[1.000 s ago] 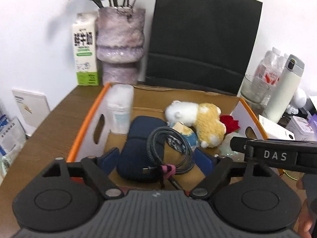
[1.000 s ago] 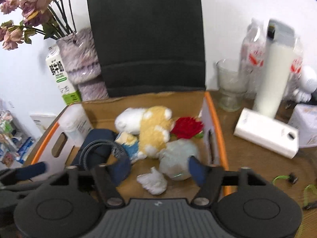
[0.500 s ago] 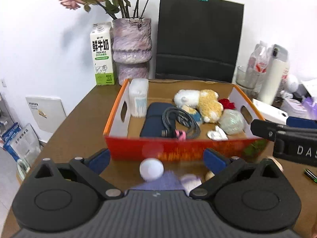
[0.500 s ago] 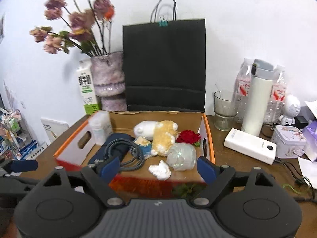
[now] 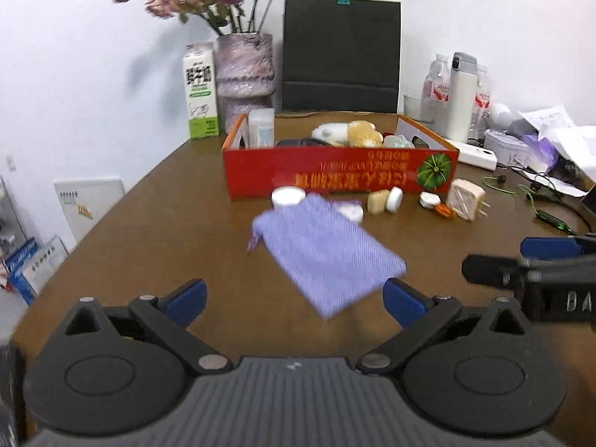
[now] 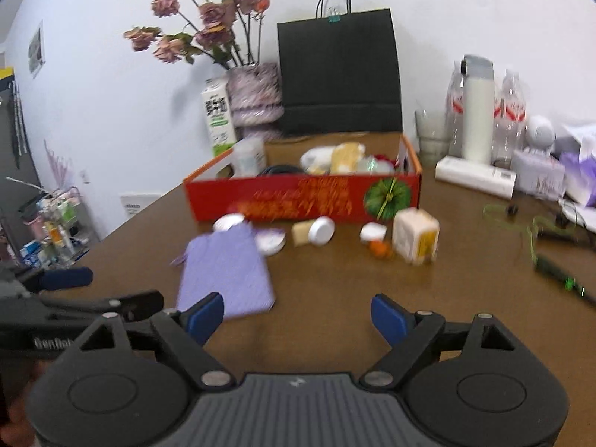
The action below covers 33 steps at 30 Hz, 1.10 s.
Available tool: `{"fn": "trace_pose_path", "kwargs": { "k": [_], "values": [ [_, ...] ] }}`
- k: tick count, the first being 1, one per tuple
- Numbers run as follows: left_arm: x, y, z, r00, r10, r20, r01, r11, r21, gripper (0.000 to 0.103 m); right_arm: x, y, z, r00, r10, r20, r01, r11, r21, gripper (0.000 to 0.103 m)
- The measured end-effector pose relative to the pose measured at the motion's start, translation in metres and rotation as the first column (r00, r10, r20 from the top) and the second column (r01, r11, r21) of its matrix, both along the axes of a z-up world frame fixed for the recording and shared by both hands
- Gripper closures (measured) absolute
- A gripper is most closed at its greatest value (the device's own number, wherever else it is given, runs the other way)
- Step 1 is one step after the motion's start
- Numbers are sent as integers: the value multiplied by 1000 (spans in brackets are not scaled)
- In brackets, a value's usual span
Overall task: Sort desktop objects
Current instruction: 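Withdraw both tools from the box back over the table, then grasp the purple pouch with the left tool while the right tool grasps the white cube charger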
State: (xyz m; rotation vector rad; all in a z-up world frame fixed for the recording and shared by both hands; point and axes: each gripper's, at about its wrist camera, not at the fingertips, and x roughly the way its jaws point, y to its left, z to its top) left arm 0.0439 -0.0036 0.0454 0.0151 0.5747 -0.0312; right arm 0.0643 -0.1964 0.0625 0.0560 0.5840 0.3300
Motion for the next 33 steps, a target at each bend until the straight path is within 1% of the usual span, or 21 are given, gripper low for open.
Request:
{"fn": "trace_pose_path", "kwargs": {
  "k": [3, 6, 8, 10, 12, 14, 16, 17, 19, 21, 26, 28, 31, 33],
  "values": [
    [-19, 3, -10, 1000, -4, -22, 3, 999, -49, 0, -24, 5, 5, 998, 12, 60, -11, 1000, -19, 16],
    [-39, 6, -16, 1000, 3, -9, -4, 999, -39, 0, -41, 10, 5, 996, 37, 85, -31, 997, -65, 15],
    [-47, 9, -18, 999, 36, 1, -36, 999, -35, 0, -52, 7, 0, 995, 36, 91, -29, 996, -83, 15],
    [-53, 13, -19, 999, 49, 8, -49, 997, -60, 0, -61, 4, -9, 996, 17, 91, -8, 995, -98, 15],
    [-54, 14, -18, 999, 45, 10, -44, 996, -76, 0, -68, 1, -17, 997, 6, 74, 1, 996, -89, 15],
    [-55, 12, -18, 999, 34, 13, -32, 997, -74, 0, -74, 1, -24, 997, 9, 73, -2, 996, -92, 15],
    [-58, 8, -17, 999, 22, 29, -21, 998, -52, 0, -79, 1, -26, 995, -23, 96, 34, 993, -114, 15],
    [-61, 6, -17, 999, 15, 34, -13, 999, -37, 0, -80, 1, -26, 994, -34, 101, 45, 993, -110, 15],
    [-65, 4, -16, 999, 0, 52, 1, 1000, -17, 0, -80, -2, -25, 995, -37, 95, 45, 995, -91, 15],
    [-65, 3, -18, 999, -9, 52, 10, 1000, -13, 0, -77, -4, -25, 995, -32, 93, 40, 996, -81, 15],
    [-56, 3, -19, 999, -22, 39, 22, 1000, -22, 0, -63, -2, -24, 996, -25, 87, 34, 994, -101, 15],
    [-47, 3, -21, 1000, -10, 5, 10, 1000, -21, 0, -55, -3, -24, 997, -35, 65, 40, 996, -81, 15],
    [-30, 5, -23, 998, -4, -59, 2, 999, -34, 0, -36, -4, -24, 999, -42, -4, 42, 998, -56, 15],
    [-19, 8, -22, 998, 4, -68, -8, 999, -47, 0, -24, -4, -21, 999, -34, -19, 33, 998, -56, 15]
  ]
}}
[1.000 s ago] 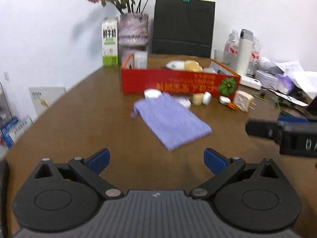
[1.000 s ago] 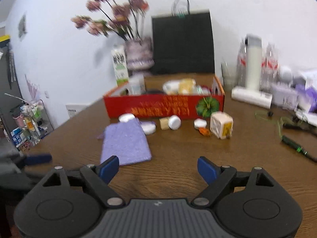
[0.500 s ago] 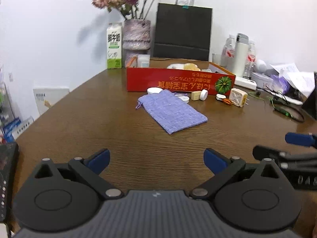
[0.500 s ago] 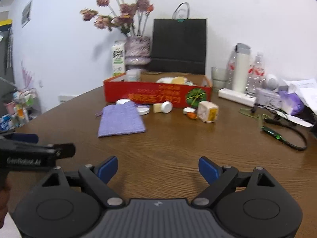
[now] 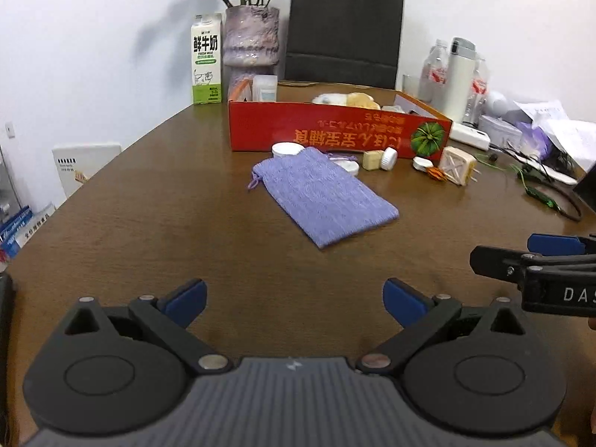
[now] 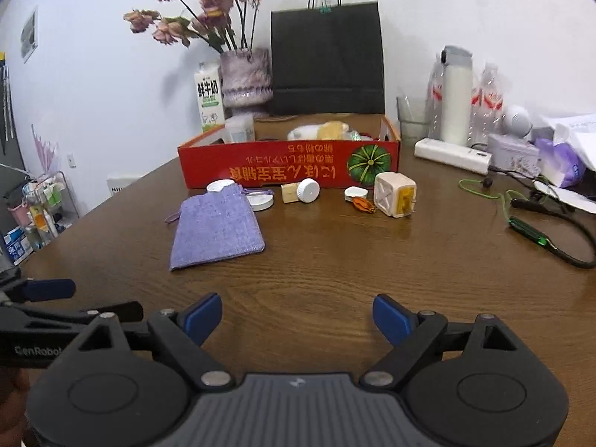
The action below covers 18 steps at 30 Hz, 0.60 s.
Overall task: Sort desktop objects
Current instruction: 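Grasp the purple pouch with the left tool while the right tool grasps the white cube charger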
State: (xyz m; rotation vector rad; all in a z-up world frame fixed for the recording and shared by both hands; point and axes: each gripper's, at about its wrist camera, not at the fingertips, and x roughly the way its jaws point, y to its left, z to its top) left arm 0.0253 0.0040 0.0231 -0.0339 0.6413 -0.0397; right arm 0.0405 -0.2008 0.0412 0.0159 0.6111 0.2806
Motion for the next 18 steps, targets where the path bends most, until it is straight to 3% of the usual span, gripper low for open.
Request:
{"fn": "trace_pose_path", "kwargs": {
  "k": [8, 11, 16, 18],
  "values": [
    [55, 5, 4, 999, 40, -8, -40, 999, 0, 0, 66, -7, 6, 999, -41, 19, 42, 998, -53, 22],
    [84, -2, 5, 1000, -5, -23, 4, 1000, -27, 0, 94, -13, 4, 996, -82, 20, 83, 994, -68, 22],
    [129, -17, 8, 1000, 6, 3, -6, 1000, 0, 2, 135, -26, 1, 990, -128, 55, 132, 988, -78, 25],
    [143, -18, 6, 1000, 1, -7, -1, 1000, -15, 5, 153, -27, -1, 990, -130, 54, 135, 987, -92, 33]
  ]
}}
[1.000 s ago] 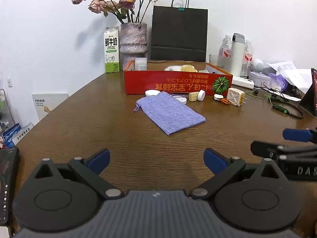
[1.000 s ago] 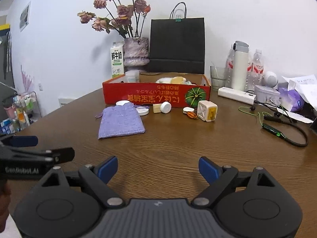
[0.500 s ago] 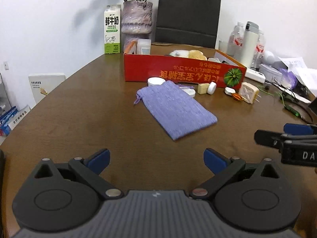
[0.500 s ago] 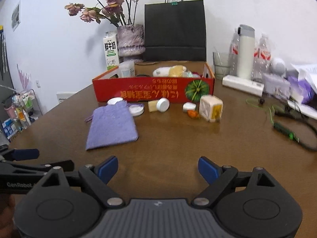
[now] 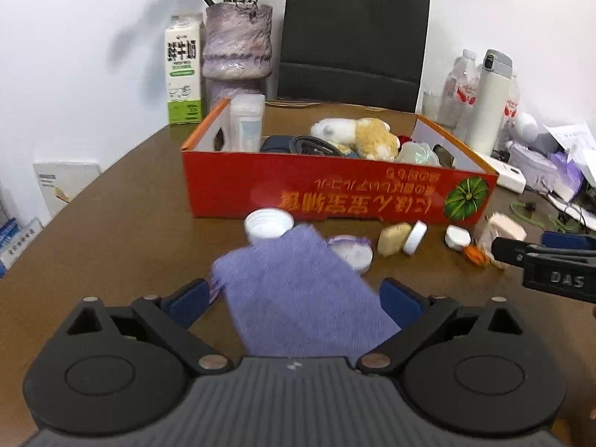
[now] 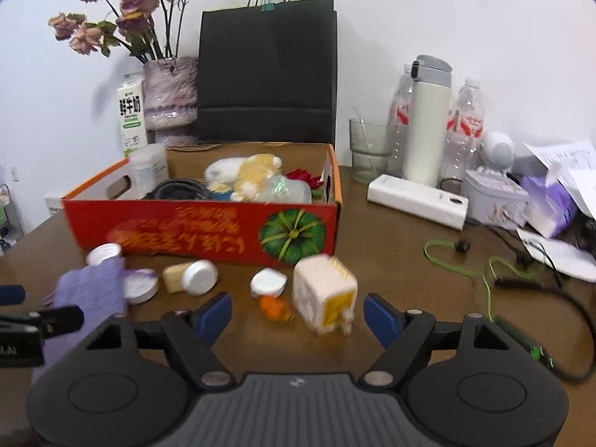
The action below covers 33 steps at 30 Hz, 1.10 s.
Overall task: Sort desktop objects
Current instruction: 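Grasp the purple pouch with the left tool while the right tool grasps the white cube charger, then lift the pouch and charger, carry them into the box and open both tools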
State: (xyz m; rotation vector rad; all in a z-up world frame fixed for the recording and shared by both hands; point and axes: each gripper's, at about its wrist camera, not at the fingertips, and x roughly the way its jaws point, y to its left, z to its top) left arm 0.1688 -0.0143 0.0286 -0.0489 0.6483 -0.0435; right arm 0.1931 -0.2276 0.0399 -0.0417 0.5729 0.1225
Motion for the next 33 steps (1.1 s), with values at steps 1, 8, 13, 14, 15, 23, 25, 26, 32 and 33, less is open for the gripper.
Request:
{"fn": "trace_pose_path", "kwargs": {
  "k": [1, 8, 13, 14, 15, 23, 25, 26, 32, 33],
  "values": [
    [6, 0, -1, 1000, 0, -19, 0, 1000, -5, 10, 8, -1, -1, 1000, -10, -3, 10, 1000, -6, 41],
    [23, -6, -15, 999, 9, -51, -8, 1000, 14, 33, 45, -11, -12, 999, -4, -46, 6, 999, 31, 61],
    [15, -18, -18, 1000, -15, -14, 16, 995, 94, 84, 46, -12, -18, 998, 7, -55, -5, 999, 43, 72],
    [13, -22, -18, 1000, -21, -12, 22, 994, 109, 94, 44, -10, -18, 999, 10, -52, -8, 999, 37, 72],
    [10, -25, -18, 1000, -25, -12, 26, 993, 119, 97, 43, -9, -18, 999, 14, -51, -12, 999, 36, 72],
    [-13, -26, -14, 998, -56, -39, 58, 997, 46, 103, 14, -15, 3, 999, 5, 31, -9, 992, 125, 72],
    [-31, -24, -8, 995, -90, -42, 91, 996, 8, 103, -2, -12, 11, 999, 23, 48, -29, 991, 129, 72],
    [-41, -24, -5, 994, -103, -33, 103, 995, 16, 103, -10, -10, 14, 998, 36, 58, -43, 991, 126, 72],
    [-96, -33, 16, 978, -198, 68, 193, 978, 74, 101, -60, 2, 19, 992, 111, 58, -117, 987, 113, 72],
    [-94, -34, 16, 983, -161, 92, 151, 983, 101, 99, -65, 3, 19, 992, 116, 55, -121, 985, 119, 72]
  ]
}}
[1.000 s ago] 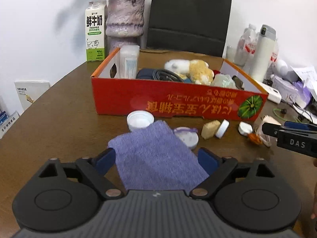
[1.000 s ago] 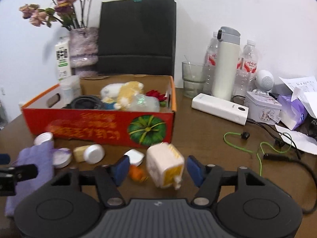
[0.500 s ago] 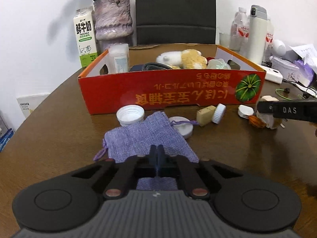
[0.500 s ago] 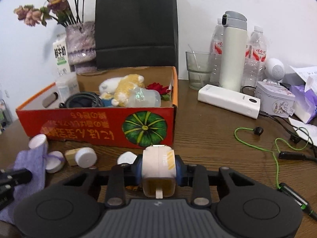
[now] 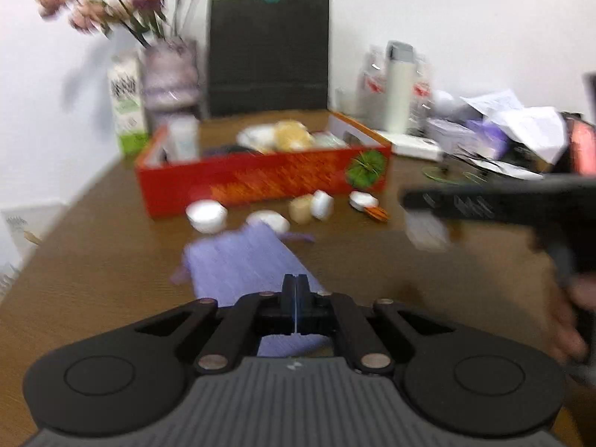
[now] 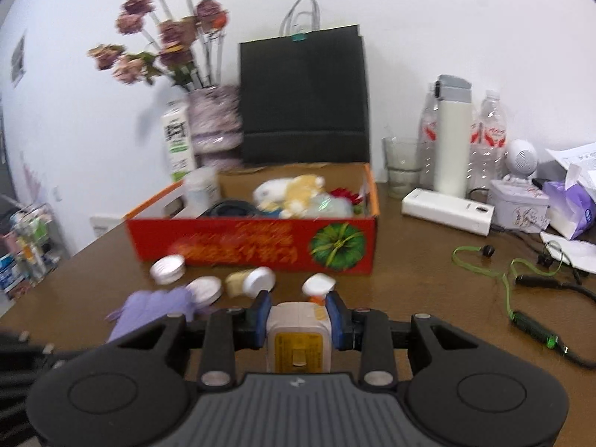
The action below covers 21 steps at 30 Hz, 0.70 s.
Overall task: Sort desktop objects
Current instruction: 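Lift the pouch and charger, carry them into the box and open both tools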
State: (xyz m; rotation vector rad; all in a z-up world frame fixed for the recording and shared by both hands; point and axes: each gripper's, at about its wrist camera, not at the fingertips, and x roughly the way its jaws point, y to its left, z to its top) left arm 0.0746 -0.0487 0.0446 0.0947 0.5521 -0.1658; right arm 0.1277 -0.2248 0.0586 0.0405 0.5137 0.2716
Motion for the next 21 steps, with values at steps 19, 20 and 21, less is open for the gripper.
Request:
{"fn": "trace_pose_path", "kwargs": {
  "k": [19, 20, 21],
  "values": [
    [91, 10, -35, 981, 165, -103, -167, 986, -14, 85, -41, 3, -9, 998, 33, -46, -32, 999, 30, 72],
    [87, 7, -35, 982, 159, -104, -161, 987, -18, 92, -43, 4, -9, 998, 33, -49, -32, 999, 33, 72],
    [82, 6, -35, 982, 158, -101, -160, 987, -18, 93, -46, 5, -9, 998, 33, -50, -31, 999, 33, 72]
  ]
}}
